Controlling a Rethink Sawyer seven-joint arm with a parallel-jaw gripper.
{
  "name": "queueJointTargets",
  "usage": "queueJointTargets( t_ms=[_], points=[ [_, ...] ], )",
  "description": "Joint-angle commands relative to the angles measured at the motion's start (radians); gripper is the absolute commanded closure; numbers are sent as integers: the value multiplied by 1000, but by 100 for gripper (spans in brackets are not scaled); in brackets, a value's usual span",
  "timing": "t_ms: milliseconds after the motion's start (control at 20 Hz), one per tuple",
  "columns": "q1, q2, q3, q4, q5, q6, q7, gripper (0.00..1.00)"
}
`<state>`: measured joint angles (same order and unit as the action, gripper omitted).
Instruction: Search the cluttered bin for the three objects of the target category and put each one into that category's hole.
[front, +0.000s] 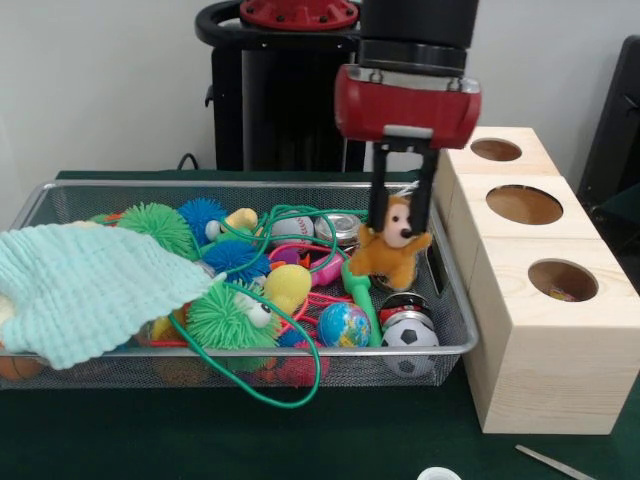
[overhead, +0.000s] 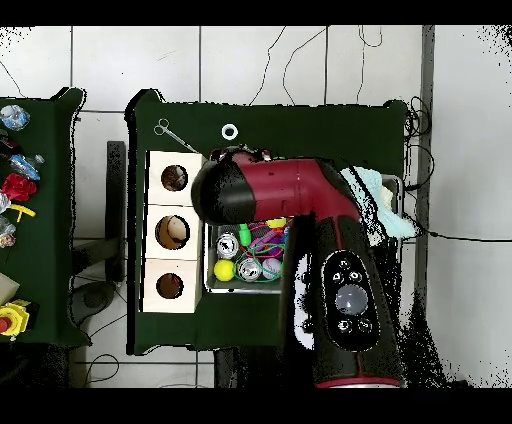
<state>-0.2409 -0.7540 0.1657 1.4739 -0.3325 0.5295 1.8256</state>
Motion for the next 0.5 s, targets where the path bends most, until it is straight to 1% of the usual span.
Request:
queueJointTargets(
  t_ms=[50, 200, 300, 500],
  points=[
    [102, -41, -55, 193, 58, 128, 206, 100],
    [132, -84, -73, 227, 87, 145, 203, 100],
    [155, -106, -97, 244, 106, 160, 220, 100],
    [198, -151, -137, 284, 144, 158, 241, 100]
  ],
)
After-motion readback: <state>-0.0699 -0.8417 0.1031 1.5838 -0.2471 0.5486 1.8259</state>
